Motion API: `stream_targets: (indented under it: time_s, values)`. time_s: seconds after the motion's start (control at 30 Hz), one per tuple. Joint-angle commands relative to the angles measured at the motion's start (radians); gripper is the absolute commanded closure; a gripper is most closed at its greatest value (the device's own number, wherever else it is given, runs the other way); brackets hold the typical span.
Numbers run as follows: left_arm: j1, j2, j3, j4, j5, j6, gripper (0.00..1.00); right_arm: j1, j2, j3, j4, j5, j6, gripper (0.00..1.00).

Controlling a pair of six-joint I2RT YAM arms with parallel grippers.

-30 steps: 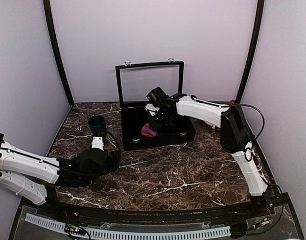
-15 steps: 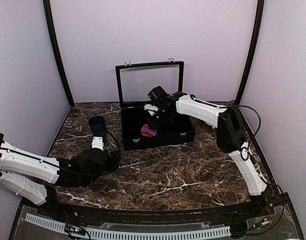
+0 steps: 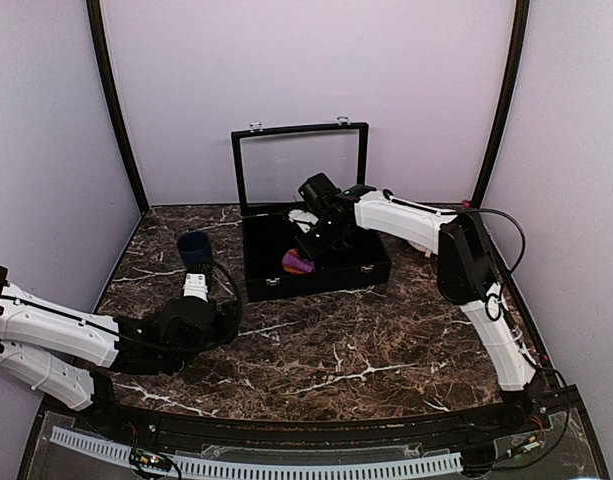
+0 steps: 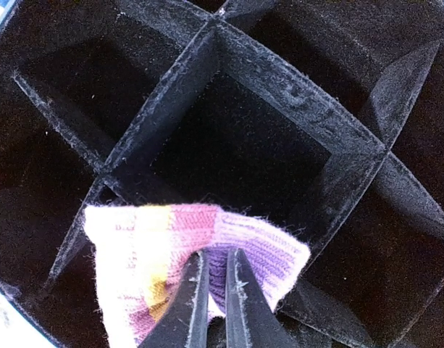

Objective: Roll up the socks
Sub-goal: Place the sock in the storage box.

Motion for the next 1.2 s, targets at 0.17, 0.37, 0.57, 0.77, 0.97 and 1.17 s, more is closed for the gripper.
stream_targets:
  time_s: [0.17,0.37,0.57,0.77,0.97,1.17]
  values:
    - [0.004,-0.022,-0.027,0.027,-0.01,-0.005,0.43,0.055,0.008,-0.106,-0.249,-0.094,-0.02,0.9]
    - [0.004,-0.025,-0.032,0.028,-0.009,-0.007,0.43,0.069,-0.025,-0.179,-0.237,-0.109,-0.022,0.9]
    - [0.004,-0.03,-0.033,0.028,-0.013,-0.007,0.43,0.088,-0.046,-0.232,-0.223,-0.109,-0.017,0.89]
    - [0.004,-0.024,-0.024,0.027,-0.013,0.0,0.43,0.079,-0.022,-0.116,-0.243,-0.042,-0.012,0.86]
    - [0.004,-0.029,-0.026,0.028,-0.019,0.007,0.43,0.062,-0.171,-0.183,-0.119,0.071,0.044,0.83]
    - [0.004,-0.007,-0.005,0.027,-0.013,0.015,0.43,0.051,-0.253,-0.217,-0.016,0.151,0.07,0.75]
